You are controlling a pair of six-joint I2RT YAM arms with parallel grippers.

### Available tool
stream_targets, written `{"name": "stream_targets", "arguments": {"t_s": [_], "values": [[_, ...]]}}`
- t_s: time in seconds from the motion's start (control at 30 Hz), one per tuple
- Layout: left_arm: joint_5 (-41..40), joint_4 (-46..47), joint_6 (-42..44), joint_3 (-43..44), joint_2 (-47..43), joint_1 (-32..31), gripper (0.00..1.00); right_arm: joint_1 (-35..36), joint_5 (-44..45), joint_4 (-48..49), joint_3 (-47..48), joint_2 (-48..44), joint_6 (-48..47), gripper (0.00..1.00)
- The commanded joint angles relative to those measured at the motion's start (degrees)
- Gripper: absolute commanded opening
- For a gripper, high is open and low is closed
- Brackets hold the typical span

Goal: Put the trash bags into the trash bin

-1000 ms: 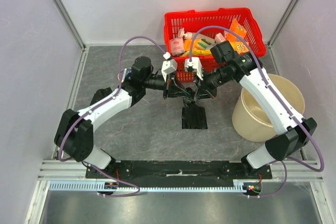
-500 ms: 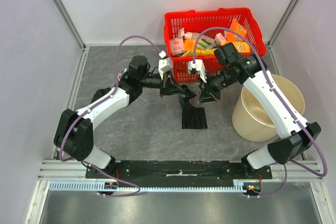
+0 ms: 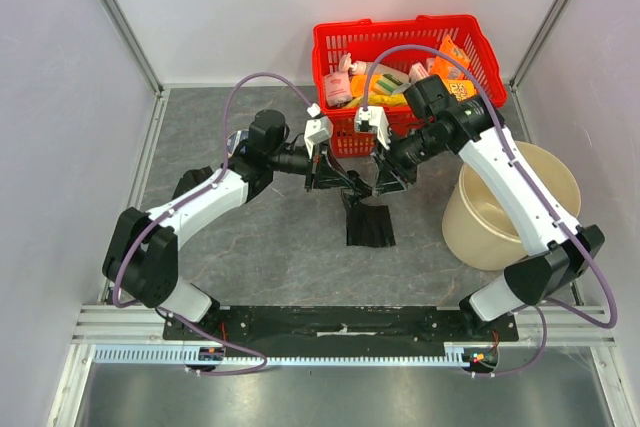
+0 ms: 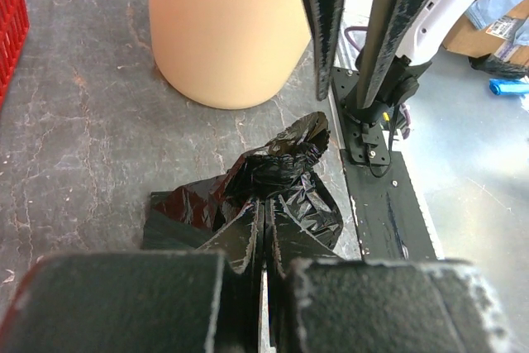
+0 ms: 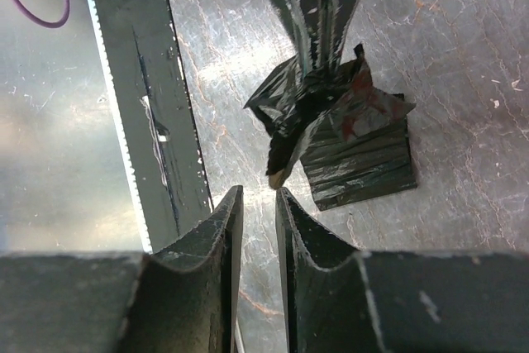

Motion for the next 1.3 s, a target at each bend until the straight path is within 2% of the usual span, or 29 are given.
{"name": "stream_targets", "arguments": {"t_s": [0.0,0.67,0.73,0.8,0.87,1.27], "values": [[0.6,0.2,2.4,0.3,-2.0,-0.6,0.02,0.0,-1.5,0.4,2.3,1.9,1.6,0.30],[0.4,0.4,1.6,1.5,-1.4,-2.3,0.02,-0.1,-2.4,2.6,3.0,5.2,2.3,0.27],[0.1,0.4,1.6,1.6,-1.4,-2.5,0.02,-0.1,-2.7,2.7,2.9,5.3,2.3,0.24],[0.0,0.4,1.5,1.7,-1.4,-2.5,0.02,-0.1,-2.6,2.6,2.9,5.3,2.2,0.15],[0.0,0.5,1.4,1.7,-1.3,-2.5,0.02,-0.1,-1.2,3.1,2.6,5.2,2.8,0.00],[-0.9,-1.6,1.6,1.9,-4.0,-1.3,0.02,-0.1,15.6,9.5,-3.6,-0.8,7.9,0.00]]}}
